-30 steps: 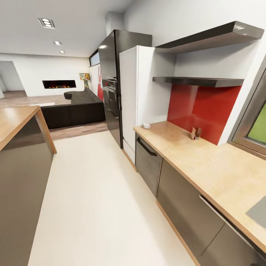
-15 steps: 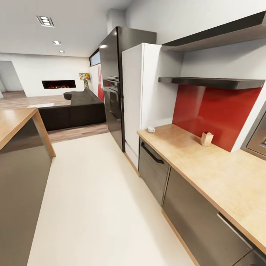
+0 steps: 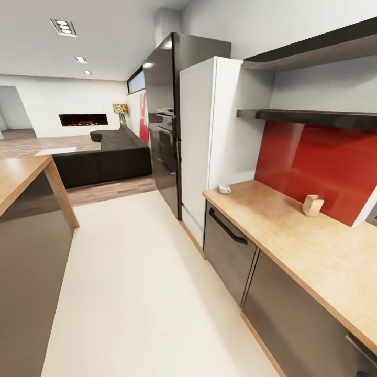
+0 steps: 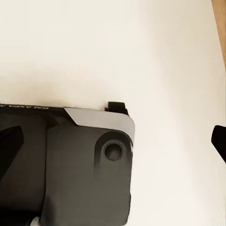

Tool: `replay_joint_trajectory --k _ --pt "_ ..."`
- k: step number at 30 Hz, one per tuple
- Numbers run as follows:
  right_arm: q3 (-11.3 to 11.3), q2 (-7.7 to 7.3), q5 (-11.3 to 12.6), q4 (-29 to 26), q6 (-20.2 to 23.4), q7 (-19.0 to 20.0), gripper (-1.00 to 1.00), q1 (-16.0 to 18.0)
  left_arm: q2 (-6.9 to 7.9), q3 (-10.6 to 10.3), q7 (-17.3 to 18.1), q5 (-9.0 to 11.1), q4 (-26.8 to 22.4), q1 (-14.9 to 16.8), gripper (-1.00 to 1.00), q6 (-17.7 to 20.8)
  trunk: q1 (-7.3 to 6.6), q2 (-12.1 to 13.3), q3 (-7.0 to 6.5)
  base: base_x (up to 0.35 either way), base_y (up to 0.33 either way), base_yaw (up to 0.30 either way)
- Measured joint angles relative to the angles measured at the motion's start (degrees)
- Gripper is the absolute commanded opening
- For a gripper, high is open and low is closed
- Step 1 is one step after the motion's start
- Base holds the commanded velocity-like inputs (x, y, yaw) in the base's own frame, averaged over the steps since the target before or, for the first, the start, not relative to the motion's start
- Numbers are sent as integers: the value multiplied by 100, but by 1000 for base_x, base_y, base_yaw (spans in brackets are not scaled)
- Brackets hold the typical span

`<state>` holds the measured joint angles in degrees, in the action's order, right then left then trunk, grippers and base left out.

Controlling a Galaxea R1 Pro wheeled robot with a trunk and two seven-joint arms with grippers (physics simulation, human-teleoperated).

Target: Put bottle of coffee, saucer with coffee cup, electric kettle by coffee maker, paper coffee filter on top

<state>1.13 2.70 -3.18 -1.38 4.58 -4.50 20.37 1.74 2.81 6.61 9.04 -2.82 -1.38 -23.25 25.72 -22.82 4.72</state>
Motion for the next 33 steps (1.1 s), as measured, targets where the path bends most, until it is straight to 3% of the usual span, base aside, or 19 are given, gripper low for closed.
replay_joint_trajectory --k 25,33 --pt "0 0 -2 -1 2 14 100 0 -4 0 0 0 0 -3 100 0 0 0 0 306 172 -1" --pt "0 0 0 -2 2 17 100 0 -8 0 0 1 0 0 100 0 0 0 0 304 205 -179"
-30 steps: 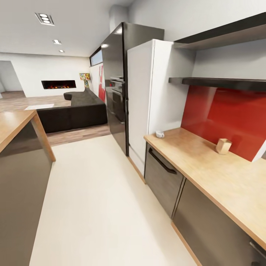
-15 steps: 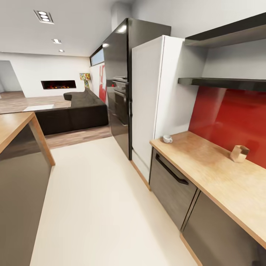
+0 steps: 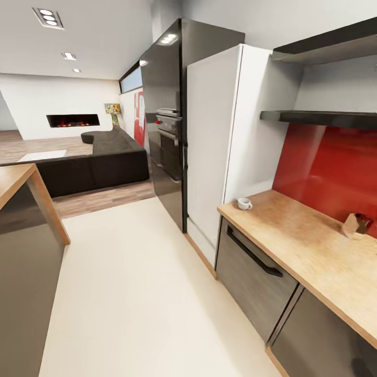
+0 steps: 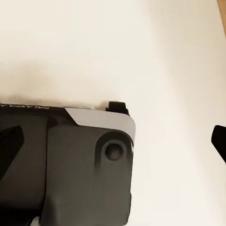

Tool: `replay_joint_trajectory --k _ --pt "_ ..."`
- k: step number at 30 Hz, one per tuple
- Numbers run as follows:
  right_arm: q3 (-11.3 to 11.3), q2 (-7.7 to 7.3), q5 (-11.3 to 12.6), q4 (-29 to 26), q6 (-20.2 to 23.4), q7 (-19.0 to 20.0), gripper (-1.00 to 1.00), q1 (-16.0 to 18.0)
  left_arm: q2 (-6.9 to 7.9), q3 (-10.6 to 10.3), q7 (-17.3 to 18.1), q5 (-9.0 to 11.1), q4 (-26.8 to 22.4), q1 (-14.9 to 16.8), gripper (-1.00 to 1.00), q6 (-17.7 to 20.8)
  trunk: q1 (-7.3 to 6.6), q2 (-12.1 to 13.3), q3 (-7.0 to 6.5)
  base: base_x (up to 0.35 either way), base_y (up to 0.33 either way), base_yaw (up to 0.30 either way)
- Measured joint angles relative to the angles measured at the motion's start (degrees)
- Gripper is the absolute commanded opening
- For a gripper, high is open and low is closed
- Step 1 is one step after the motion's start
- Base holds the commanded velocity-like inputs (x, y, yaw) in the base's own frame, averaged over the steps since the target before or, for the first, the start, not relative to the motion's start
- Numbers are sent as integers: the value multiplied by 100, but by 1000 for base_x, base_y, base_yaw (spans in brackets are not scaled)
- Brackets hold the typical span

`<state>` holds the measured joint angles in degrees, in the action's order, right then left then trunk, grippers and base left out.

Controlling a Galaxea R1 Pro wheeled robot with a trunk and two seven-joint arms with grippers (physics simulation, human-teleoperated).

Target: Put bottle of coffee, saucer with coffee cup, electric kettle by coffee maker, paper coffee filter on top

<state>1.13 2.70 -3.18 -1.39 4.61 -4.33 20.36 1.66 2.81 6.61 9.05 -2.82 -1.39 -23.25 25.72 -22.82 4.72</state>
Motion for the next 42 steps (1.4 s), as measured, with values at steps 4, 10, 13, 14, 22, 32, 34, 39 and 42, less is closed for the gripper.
replay_joint_trajectory --k 4,10,13,14,22,32,34,39,42 --pt "0 0 -2 1 0 0 100 0 1 1 0 0 0 0 100 0 0 0 0 304 206 -275" --pt "0 0 -2 2 0 0 100 0 0 2 0 0 0 1 100 0 0 0 0 307 184 -279" --pt "0 0 0 1 0 -2 100 0 0 0 0 -1 0 1 100 1 0 0 0 330 47 -280" --pt "0 0 0 1 0 -2 100 0 0 0 0 -1 0 -1 100 -2 0 0 0 334 15 -280" --pt "0 0 0 0 0 -2 100 0 0 4 0 -1 0 1 100 -6 0 0 0 336 20 -280" --pt "0 0 0 0 0 0 100 0 0 7 0 8 2 1 100 -9 0 0 0 328 141 -280" --pt "0 0 0 0 0 0 100 0 0 8 0 9 1 1 100 -9 0 0 0 285 221 -280" --pt "0 0 0 0 0 1 100 0 0 8 0 9 0 0 100 -8 1 0 0 252 249 -280" --pt "0 4 0 1 0 1 100 0 0 8 0 10 0 0 100 -9 1 0 0 235 269 -280"
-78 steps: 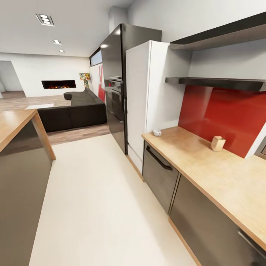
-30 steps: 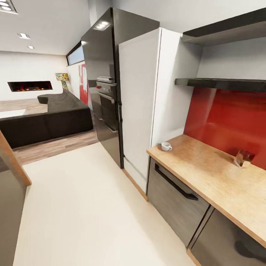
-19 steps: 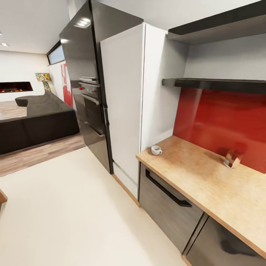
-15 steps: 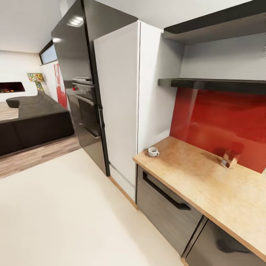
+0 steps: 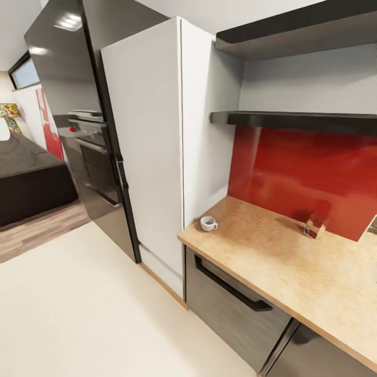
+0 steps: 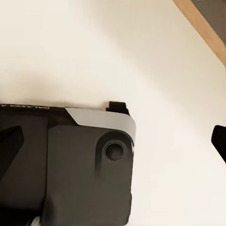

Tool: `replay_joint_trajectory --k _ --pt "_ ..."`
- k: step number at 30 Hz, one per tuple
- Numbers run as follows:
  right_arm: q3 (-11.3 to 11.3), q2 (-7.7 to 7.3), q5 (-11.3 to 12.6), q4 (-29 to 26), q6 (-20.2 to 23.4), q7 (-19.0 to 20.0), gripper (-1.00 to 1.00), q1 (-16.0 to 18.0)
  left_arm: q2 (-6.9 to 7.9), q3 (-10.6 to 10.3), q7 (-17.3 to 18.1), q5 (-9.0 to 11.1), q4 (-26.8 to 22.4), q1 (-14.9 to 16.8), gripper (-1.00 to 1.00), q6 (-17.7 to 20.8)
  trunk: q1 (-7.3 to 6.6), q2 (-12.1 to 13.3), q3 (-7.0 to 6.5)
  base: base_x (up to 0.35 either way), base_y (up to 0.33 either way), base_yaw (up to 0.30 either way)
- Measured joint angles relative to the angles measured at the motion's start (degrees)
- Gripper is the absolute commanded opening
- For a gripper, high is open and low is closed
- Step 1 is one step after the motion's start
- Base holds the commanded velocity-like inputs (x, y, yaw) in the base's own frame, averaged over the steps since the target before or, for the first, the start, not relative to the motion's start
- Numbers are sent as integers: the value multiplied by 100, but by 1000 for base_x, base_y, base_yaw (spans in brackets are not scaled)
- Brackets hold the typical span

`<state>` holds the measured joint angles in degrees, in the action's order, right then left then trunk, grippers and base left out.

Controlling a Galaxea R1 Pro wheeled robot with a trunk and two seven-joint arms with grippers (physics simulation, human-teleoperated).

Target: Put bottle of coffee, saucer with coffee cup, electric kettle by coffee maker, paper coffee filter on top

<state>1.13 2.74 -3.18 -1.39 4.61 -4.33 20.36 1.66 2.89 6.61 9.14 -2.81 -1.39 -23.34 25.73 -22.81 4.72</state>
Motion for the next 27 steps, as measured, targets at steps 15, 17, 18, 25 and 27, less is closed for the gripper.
replay_joint_trajectory --k 15,17,18,25,27 --pt "0 5 0 5 0 0 100 0 -7 0 0 0 0 0 100 2 0 0 0 236 259 -212" --pt "0 3 -4 7 0 -1 100 0 -8 0 0 0 0 0 100 3 0 0 0 237 253 -20" --pt "0 2 -5 7 0 -1 100 0 -8 0 0 0 0 0 100 3 0 0 0 237 253 -14" --pt "0 -4 -8 8 0 -1 100 0 -9 0 0 -7 0 1 100 8 0 0 0 237 253 -4" --pt "0 -4 -8 8 0 -1 100 0 -9 0 0 -7 0 -1 100 6 0 0 0 237 254 0"
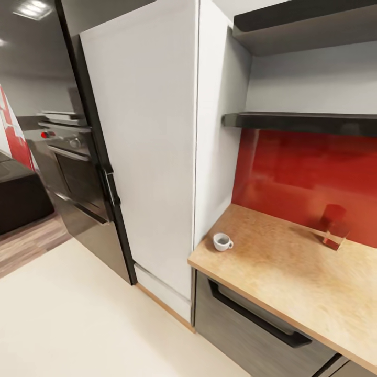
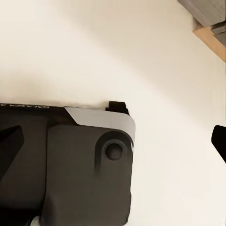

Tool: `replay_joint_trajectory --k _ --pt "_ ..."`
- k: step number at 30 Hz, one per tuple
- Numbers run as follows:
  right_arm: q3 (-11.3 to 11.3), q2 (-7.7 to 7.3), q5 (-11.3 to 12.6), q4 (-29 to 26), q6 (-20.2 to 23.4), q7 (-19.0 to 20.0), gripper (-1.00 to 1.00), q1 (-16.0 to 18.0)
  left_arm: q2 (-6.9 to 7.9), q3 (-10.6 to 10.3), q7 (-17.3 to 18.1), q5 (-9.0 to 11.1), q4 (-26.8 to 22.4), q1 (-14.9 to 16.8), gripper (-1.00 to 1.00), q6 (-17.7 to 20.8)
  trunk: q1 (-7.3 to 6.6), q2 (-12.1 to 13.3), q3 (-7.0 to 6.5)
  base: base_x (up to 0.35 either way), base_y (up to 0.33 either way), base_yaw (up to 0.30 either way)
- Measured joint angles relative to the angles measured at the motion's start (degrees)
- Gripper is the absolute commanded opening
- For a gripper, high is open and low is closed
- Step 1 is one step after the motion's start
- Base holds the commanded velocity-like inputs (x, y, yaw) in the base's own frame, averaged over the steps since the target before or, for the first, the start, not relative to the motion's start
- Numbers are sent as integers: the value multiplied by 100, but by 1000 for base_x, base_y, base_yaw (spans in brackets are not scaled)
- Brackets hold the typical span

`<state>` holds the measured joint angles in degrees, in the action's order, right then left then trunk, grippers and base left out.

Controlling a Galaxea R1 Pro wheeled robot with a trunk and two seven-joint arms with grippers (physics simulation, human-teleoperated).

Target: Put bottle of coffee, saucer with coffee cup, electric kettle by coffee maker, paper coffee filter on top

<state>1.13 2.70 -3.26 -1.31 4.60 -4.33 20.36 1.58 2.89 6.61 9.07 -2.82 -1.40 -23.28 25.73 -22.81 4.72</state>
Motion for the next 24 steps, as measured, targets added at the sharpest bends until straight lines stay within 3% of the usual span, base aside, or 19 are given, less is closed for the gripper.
replay_joint_trajectory --k 10,24 --pt "0 23 8 -9 0 -7 100 0 0 0 0 -2 2 2 100 3 1 0 0 146 300 0" --pt "-7 47 37 -9 -8 -1 100 0 39 -8 0 -10 -8 10 100 15 2 1 0 1 244 -257"
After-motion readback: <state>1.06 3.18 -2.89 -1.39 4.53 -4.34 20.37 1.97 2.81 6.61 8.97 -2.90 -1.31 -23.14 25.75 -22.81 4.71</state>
